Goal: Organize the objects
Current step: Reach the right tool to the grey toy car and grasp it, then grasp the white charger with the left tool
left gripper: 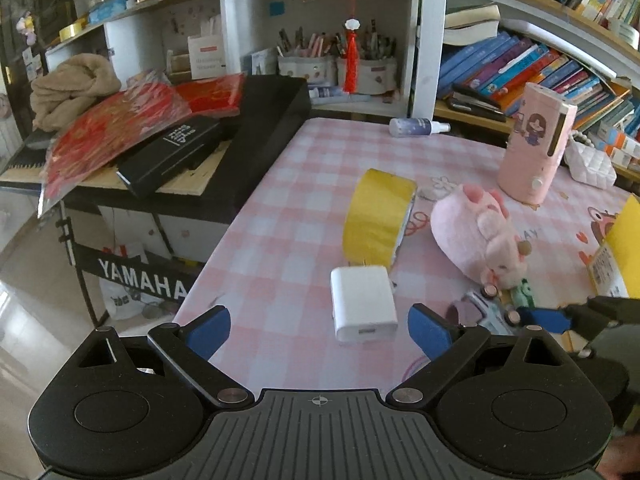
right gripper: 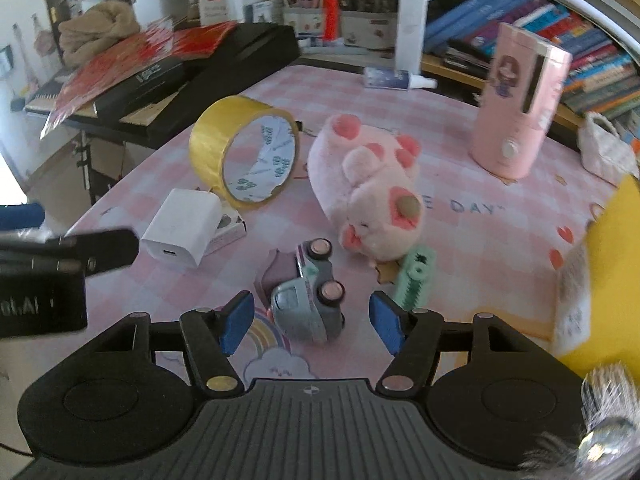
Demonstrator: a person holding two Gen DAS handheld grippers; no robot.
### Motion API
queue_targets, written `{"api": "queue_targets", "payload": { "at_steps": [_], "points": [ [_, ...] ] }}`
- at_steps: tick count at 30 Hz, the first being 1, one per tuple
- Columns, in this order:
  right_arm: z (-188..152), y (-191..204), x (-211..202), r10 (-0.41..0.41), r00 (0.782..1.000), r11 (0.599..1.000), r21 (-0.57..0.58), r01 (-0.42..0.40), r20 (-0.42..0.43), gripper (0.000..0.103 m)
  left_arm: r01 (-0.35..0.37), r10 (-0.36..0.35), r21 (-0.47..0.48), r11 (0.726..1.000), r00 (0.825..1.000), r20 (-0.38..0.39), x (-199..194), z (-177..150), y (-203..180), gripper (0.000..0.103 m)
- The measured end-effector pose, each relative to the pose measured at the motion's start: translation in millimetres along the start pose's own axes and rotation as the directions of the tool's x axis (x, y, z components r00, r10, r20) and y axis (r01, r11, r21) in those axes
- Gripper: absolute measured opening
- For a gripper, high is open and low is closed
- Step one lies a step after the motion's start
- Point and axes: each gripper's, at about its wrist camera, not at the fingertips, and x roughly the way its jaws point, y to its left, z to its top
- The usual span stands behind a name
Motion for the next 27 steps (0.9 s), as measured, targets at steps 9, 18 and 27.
{"api": "queue_targets", "payload": {
  "at_steps": [9,18,27],
  "points": [
    [5.5,-9.4,12.0,0.046,0.999,0.998,-0.032,-0.047,-0.02,0.042,0.046,-0.045,0.004,0.999,0.996,-0.076,36.3,11.1,-9.7,0.077],
    [3.2,-23.3,-0.2,0.037,0.999,0.998,-0.047,-0.037,-0.004,0.042,0.056,-0.047,0.063,0.996,0.989,-0.142,67.0,10.8,-25.8,0.043],
    [4.1,-25.8,-5.5,0.05,0.999,0.998,-0.033,-0.049,0.008,0.042,0.091,-0.087,0.023,0.996,0.987,-0.135,51.8,12.3,-18.5,0.041]
  ]
}}
